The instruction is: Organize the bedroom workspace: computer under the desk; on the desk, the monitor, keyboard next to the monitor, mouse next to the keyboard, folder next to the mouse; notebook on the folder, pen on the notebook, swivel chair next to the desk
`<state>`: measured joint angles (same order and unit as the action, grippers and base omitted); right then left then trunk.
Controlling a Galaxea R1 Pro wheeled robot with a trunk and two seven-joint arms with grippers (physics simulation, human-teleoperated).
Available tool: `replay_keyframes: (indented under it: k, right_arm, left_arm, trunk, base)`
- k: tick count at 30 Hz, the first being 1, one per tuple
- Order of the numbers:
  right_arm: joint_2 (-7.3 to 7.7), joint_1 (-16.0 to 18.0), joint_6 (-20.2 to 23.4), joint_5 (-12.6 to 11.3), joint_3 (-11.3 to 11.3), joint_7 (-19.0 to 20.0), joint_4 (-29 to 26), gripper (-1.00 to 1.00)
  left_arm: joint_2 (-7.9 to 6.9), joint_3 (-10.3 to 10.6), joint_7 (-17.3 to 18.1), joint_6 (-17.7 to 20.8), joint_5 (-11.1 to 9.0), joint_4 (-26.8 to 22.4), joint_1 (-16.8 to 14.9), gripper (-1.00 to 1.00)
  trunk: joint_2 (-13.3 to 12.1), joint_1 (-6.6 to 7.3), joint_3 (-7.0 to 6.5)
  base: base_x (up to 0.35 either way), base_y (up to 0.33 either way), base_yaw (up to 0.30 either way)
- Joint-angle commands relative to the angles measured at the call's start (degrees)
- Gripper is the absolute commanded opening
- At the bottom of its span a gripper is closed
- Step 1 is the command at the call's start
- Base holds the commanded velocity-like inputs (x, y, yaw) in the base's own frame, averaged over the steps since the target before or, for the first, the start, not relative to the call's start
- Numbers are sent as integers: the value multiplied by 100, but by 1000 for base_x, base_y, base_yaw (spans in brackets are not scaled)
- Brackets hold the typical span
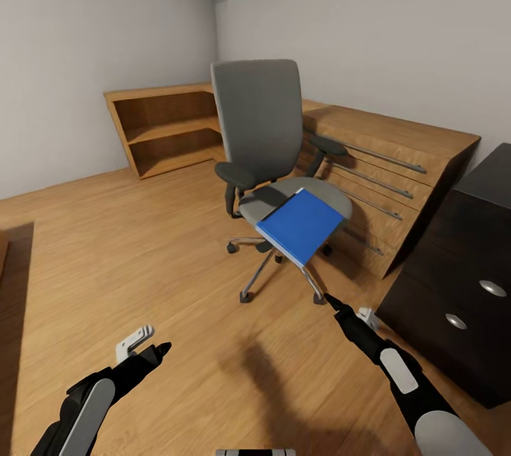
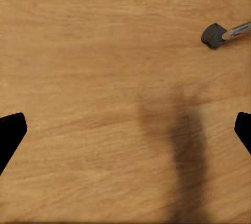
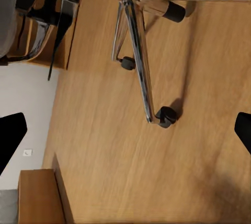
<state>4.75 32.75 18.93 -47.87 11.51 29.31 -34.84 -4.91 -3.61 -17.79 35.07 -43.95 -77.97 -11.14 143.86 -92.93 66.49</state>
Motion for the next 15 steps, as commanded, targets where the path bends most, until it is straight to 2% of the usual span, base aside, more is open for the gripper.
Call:
replay_keyframes:
  k: [1,4,5,9,15]
  right_arm:
    - [113,-2,69,-55,3,139,-178,100]
    - [207,-15,129,-57,-42,384,-535,100]
    - [235,-31,252,-57,-130,542,-913,100]
    - [250,-176,409,-61,-218,632,-1492,100]
    - [254,-302,481,-58,-244,654,-1753,100]
  left_arm:
    - [-1,0,-49,18,-61,-8,-2,100]
    - [5,13,-49,18,-61,-3,-2,100]
    - [2,82,-49,18,-61,0,-2,100]
    - [0,170,-49,18,-59,5,-2,100]
    - [-1,196,-57,10,-53,23,-2,100]
  trunk:
    - [2,1,6]
    - [2,1,6]
    - [2,1,6]
    - [2,1,6]
    - [2,1,6]
  base:
    - [0,0,0]
    - [0,0,0]
    - [0,0,0]
    - [0,0,0]
    - [0,0,0]
